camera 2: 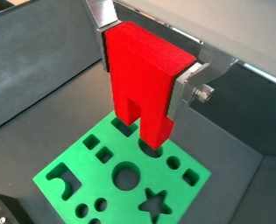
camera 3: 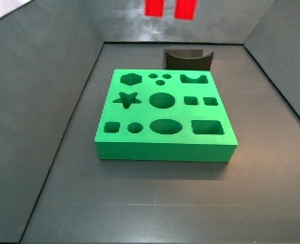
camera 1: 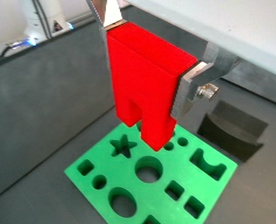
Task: Pick up the double-square object. Move up. Place the double-square object on the fixture. Regrasp the double-square object. Move to above the board. Insert the double-square object.
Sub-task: Insert the double-square object.
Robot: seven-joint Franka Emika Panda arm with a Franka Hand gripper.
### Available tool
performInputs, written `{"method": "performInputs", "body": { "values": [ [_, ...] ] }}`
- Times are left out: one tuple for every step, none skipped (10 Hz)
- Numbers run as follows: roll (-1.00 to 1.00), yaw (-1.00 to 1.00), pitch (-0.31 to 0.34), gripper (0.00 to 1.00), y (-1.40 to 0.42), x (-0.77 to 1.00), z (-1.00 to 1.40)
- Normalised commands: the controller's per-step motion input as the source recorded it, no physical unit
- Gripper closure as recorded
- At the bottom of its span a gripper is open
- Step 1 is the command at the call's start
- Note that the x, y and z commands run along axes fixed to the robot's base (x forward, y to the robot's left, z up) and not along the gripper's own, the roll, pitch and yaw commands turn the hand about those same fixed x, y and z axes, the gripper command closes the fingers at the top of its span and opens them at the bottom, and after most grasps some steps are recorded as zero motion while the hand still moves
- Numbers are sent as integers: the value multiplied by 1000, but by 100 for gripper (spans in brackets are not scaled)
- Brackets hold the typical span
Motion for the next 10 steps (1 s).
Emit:
{"method": "performInputs", "body": {
  "values": [
    [0, -157, 79, 100, 191, 954, -306],
    [16, -134, 67, 100, 103, 906, -371],
    [23, -106, 44, 100, 3, 886, -449],
    [0, -54, 29, 100, 0, 869, -491],
    [0, 0, 31, 100, 0, 837, -540],
    [0, 0, 46, 100, 51, 860, -509],
    [0, -11, 37, 100, 91, 883, -457],
    [0, 0, 56, 100, 177, 894, -486],
    [0, 103, 51, 100, 200, 783, -489],
    [0, 194, 50, 100, 149, 660, -506]
  ]
}}
